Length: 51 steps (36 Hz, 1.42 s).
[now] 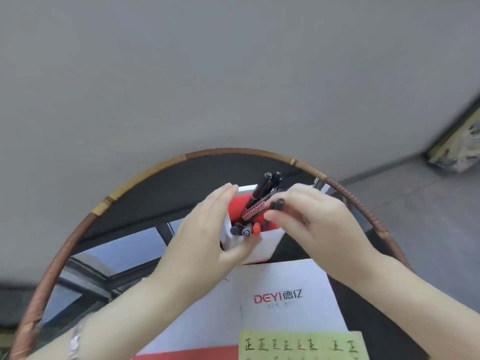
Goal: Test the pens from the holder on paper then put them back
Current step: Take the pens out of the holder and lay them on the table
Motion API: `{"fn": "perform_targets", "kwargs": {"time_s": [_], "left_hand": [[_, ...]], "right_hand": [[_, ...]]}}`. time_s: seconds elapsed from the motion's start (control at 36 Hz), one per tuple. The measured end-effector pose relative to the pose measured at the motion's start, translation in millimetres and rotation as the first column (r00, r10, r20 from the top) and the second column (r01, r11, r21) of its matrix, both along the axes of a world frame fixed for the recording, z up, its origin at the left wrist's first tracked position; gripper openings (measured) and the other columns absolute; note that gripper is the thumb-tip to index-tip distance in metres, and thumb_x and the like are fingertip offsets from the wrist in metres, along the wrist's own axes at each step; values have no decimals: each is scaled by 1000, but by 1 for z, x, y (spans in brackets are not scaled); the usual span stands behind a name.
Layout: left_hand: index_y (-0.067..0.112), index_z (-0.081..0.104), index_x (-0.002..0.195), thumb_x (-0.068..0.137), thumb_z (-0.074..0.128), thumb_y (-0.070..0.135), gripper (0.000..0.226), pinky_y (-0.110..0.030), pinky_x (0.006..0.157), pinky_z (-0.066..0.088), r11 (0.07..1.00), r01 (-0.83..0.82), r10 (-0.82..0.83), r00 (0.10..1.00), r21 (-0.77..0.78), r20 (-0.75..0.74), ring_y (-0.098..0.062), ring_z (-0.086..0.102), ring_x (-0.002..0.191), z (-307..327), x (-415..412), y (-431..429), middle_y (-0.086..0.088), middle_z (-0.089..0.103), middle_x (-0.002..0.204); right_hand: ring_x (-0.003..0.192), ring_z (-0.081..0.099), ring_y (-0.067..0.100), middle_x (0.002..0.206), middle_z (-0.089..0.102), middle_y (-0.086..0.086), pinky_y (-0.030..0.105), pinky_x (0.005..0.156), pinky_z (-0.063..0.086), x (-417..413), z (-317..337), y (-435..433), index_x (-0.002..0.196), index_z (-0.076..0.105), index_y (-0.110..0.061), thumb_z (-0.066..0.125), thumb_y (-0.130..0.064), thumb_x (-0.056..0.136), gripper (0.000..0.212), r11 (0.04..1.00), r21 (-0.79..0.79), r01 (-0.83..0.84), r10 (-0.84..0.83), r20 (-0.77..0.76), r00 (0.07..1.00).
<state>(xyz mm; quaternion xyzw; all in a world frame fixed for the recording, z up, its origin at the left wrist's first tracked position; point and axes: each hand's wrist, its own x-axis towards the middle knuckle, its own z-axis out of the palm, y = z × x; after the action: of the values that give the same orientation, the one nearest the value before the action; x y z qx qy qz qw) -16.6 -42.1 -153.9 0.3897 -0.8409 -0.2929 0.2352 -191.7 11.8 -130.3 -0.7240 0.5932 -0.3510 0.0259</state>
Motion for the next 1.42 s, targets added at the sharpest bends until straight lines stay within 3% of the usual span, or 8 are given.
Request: {"fn": "perform_targets", "kwargs": {"time_s": [0.22,0.36,0.64,0.75,0.86,0.97,1.19,1.42], "left_hand": [[28,15,145,79,65,42,84,-27,112,7,980,10,0,999,-197,50,0,6,137,19,0,18,16,17,150],[35,34,133,80,64,38,61,-3,95,21,985,45,-67,989,-165,-134,20,25,114,44,1,66,50,32,110],[14,57,80,87,61,13,8,-20,56,50,996,69,-32,888,63,-458,-8,58,55,59,-12,140,4,62,65],[3,55,86,84,62,0,7,-24,65,56,951,17,204,717,310,-666,-17,70,69,63,-10,151,-10,69,82],[-2,59,84,83,64,2,6,-26,70,57,859,112,355,574,500,-738,-20,72,79,61,-9,165,-13,71,87],[3,65,76,81,67,3,5,-20,55,53,850,131,288,695,511,-658,-17,70,65,48,-8,174,-10,71,66],[16,53,83,98,37,26,24,-27,55,41,993,107,-107,994,-51,17,-14,51,61,25,-6,162,2,58,75],[10,50,77,98,37,19,26,-19,45,30,975,221,-212,961,31,-176,-7,38,47,15,-27,158,9,61,69]], "right_hand": [[61,58,7,74,57,-13,14,60,45,10,47,37,85,63,-16,54,-30,88,17,977,-215,-13,84,326,942],[55,56,0,60,61,-21,6,56,40,19,60,80,81,62,-24,53,-25,85,10,983,-176,-53,135,495,858],[73,61,9,75,62,-4,16,67,48,28,44,134,91,60,-30,65,-24,83,11,997,-72,18,19,472,881],[44,46,4,49,52,-5,19,52,41,29,35,156,67,60,-12,51,-33,90,32,966,193,174,-249,501,829],[40,46,11,44,49,-3,20,45,40,40,23,169,91,64,-12,42,-44,91,39,828,514,-227,-335,776,534],[45,47,10,50,50,-3,19,48,43,45,19,169,89,58,-12,48,-29,92,20,910,330,-250,-274,933,234],[52,51,9,52,54,-7,17,48,41,51,3,161,76,57,-11,49,-21,94,22,976,217,23,-193,811,552],[46,46,7,50,52,-8,14,48,40,32,-8,157,72,53,-10,46,-18,95,25,982,191,-6,-164,860,483]]}}
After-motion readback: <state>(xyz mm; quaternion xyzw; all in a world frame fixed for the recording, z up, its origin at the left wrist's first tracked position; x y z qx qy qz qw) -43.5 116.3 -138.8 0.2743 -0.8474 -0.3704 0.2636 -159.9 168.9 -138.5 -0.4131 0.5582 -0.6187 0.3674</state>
